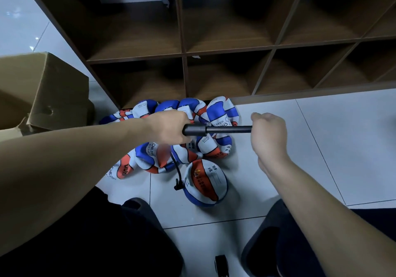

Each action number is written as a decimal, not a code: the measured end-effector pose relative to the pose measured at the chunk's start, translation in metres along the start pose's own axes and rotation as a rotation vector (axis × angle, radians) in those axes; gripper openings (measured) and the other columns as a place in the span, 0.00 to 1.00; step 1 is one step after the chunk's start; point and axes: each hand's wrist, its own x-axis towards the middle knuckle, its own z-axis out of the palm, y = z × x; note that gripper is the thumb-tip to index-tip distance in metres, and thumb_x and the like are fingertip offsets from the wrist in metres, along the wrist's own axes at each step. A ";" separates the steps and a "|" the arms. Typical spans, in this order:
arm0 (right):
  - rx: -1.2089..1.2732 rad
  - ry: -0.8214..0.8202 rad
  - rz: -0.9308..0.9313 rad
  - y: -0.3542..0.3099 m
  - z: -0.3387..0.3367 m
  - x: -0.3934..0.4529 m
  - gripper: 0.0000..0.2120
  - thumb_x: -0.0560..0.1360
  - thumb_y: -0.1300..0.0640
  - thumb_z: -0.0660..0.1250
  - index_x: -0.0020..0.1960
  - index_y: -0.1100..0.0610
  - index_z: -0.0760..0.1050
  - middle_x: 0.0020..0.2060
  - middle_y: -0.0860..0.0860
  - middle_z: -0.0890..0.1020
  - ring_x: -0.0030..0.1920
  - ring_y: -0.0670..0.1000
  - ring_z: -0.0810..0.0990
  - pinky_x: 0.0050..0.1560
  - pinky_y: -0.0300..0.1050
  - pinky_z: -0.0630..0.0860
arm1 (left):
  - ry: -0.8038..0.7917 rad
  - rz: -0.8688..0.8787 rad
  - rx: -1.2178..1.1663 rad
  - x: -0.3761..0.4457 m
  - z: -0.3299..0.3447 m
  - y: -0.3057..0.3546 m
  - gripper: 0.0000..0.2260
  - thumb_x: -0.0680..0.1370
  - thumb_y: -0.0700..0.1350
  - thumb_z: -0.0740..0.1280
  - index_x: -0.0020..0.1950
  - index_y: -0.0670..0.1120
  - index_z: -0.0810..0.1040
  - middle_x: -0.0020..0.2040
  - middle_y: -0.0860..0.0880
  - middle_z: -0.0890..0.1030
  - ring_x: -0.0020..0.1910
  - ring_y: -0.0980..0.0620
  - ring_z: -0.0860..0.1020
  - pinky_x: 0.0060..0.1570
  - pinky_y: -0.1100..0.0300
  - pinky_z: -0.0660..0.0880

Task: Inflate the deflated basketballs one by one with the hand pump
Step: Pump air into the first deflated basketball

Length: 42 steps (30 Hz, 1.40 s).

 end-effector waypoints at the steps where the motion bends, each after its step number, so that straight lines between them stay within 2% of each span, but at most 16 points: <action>1: -0.021 -0.007 -0.006 0.002 0.004 -0.003 0.22 0.79 0.58 0.65 0.31 0.52 0.57 0.20 0.43 0.60 0.32 0.55 0.59 0.36 0.49 0.57 | 0.016 -0.009 0.019 -0.001 0.001 0.004 0.16 0.79 0.54 0.71 0.35 0.49 0.75 0.28 0.50 0.74 0.27 0.49 0.72 0.31 0.51 0.72; 6: -0.033 -0.035 -0.033 0.008 0.017 -0.018 0.23 0.84 0.57 0.62 0.33 0.52 0.58 0.19 0.43 0.62 0.30 0.52 0.60 0.34 0.49 0.57 | 0.081 -0.006 0.131 -0.007 0.003 0.024 0.12 0.79 0.52 0.69 0.37 0.51 0.75 0.31 0.51 0.75 0.29 0.50 0.73 0.28 0.59 0.66; 11: 0.017 -0.045 -0.056 0.004 0.025 -0.025 0.21 0.85 0.55 0.62 0.34 0.53 0.62 0.21 0.43 0.65 0.29 0.49 0.63 0.33 0.47 0.61 | 0.109 0.028 0.141 -0.009 -0.003 0.035 0.10 0.79 0.52 0.68 0.39 0.51 0.78 0.33 0.50 0.80 0.33 0.46 0.80 0.30 0.56 0.73; 15: 0.030 -0.055 -0.072 0.004 0.030 -0.028 0.21 0.84 0.54 0.62 0.34 0.53 0.62 0.24 0.43 0.67 0.27 0.47 0.65 0.30 0.43 0.61 | 0.123 0.038 0.132 -0.009 0.000 0.043 0.08 0.77 0.52 0.68 0.40 0.51 0.79 0.34 0.49 0.80 0.34 0.46 0.81 0.33 0.53 0.78; 18: 0.044 -0.084 -0.071 0.008 0.034 -0.032 0.17 0.82 0.54 0.62 0.36 0.56 0.67 0.30 0.48 0.72 0.32 0.51 0.70 0.33 0.46 0.69 | 0.121 0.049 0.120 -0.010 0.004 0.049 0.06 0.76 0.51 0.69 0.41 0.51 0.80 0.34 0.49 0.81 0.33 0.47 0.81 0.33 0.53 0.79; 21: 0.058 -0.116 -0.042 0.010 0.037 -0.034 0.14 0.79 0.51 0.62 0.39 0.58 0.73 0.35 0.52 0.77 0.37 0.58 0.78 0.40 0.56 0.81 | 0.113 0.069 0.140 -0.011 0.003 0.052 0.06 0.76 0.50 0.70 0.41 0.51 0.79 0.34 0.49 0.80 0.33 0.48 0.80 0.33 0.54 0.78; 22: 0.056 -0.127 -0.042 0.009 0.036 -0.033 0.14 0.79 0.51 0.63 0.39 0.58 0.73 0.34 0.52 0.77 0.37 0.58 0.78 0.40 0.55 0.81 | 0.114 0.073 0.136 -0.011 0.002 0.051 0.06 0.77 0.51 0.70 0.41 0.51 0.79 0.34 0.50 0.80 0.33 0.48 0.80 0.34 0.53 0.78; 24: 0.032 -0.156 -0.066 0.005 0.034 -0.029 0.16 0.82 0.51 0.65 0.38 0.56 0.71 0.33 0.50 0.74 0.35 0.54 0.74 0.36 0.47 0.73 | 0.124 0.079 0.113 -0.009 -0.001 0.048 0.07 0.77 0.51 0.70 0.40 0.51 0.79 0.33 0.50 0.80 0.33 0.47 0.80 0.35 0.52 0.79; 26: -0.012 -0.184 -0.077 0.000 0.030 -0.025 0.17 0.83 0.50 0.65 0.38 0.54 0.72 0.32 0.48 0.74 0.33 0.51 0.71 0.35 0.45 0.68 | 0.124 0.092 0.095 -0.007 -0.004 0.045 0.08 0.78 0.51 0.69 0.40 0.51 0.78 0.33 0.51 0.79 0.33 0.48 0.79 0.33 0.52 0.77; 28: -0.019 -0.180 -0.037 -0.001 0.022 -0.017 0.16 0.82 0.53 0.66 0.37 0.54 0.70 0.27 0.47 0.70 0.29 0.51 0.68 0.32 0.44 0.64 | 0.104 0.096 0.066 -0.007 -0.006 0.041 0.09 0.79 0.51 0.68 0.39 0.51 0.78 0.31 0.51 0.78 0.31 0.49 0.77 0.31 0.55 0.73; 30: 0.019 -0.132 0.023 -0.003 0.010 -0.007 0.12 0.77 0.56 0.67 0.37 0.53 0.68 0.25 0.48 0.64 0.29 0.54 0.61 0.31 0.46 0.56 | 0.079 0.069 0.040 -0.008 -0.005 0.031 0.12 0.80 0.51 0.68 0.38 0.50 0.77 0.29 0.52 0.75 0.27 0.51 0.73 0.30 0.56 0.70; 32: 0.057 -0.067 0.080 -0.006 0.000 0.003 0.12 0.71 0.57 0.66 0.35 0.51 0.63 0.30 0.52 0.60 0.36 0.56 0.56 0.35 0.52 0.51 | 0.038 0.022 0.011 -0.007 -0.005 0.013 0.14 0.80 0.52 0.69 0.37 0.48 0.77 0.28 0.51 0.74 0.26 0.50 0.72 0.31 0.53 0.72; 35: 0.066 -0.051 0.136 -0.006 -0.007 0.012 0.16 0.73 0.60 0.64 0.35 0.51 0.58 0.33 0.53 0.58 0.40 0.58 0.55 0.36 0.53 0.51 | -0.012 -0.040 -0.024 -0.007 -0.002 -0.005 0.15 0.78 0.55 0.70 0.37 0.48 0.77 0.28 0.50 0.74 0.27 0.49 0.73 0.32 0.50 0.75; 38: 0.092 -0.024 0.118 0.000 -0.004 0.015 0.16 0.75 0.63 0.63 0.37 0.55 0.57 0.34 0.53 0.57 0.42 0.58 0.54 0.37 0.53 0.51 | -0.005 -0.057 -0.021 -0.008 0.000 0.001 0.13 0.77 0.53 0.70 0.36 0.49 0.77 0.29 0.50 0.75 0.27 0.48 0.73 0.32 0.51 0.75; 40: 0.073 -0.010 0.061 0.004 0.002 0.011 0.13 0.76 0.63 0.63 0.37 0.62 0.60 0.31 0.50 0.59 0.40 0.56 0.56 0.37 0.52 0.53 | 0.028 -0.061 -0.012 -0.008 0.001 0.009 0.12 0.77 0.50 0.71 0.35 0.49 0.76 0.28 0.50 0.74 0.26 0.49 0.72 0.31 0.53 0.73; 42: 0.048 -0.030 0.024 0.003 0.009 0.003 0.15 0.76 0.61 0.63 0.34 0.58 0.61 0.26 0.45 0.60 0.35 0.53 0.58 0.37 0.50 0.55 | 0.054 -0.054 0.003 -0.008 0.001 0.016 0.12 0.77 0.49 0.71 0.35 0.50 0.75 0.28 0.51 0.74 0.26 0.49 0.72 0.29 0.56 0.71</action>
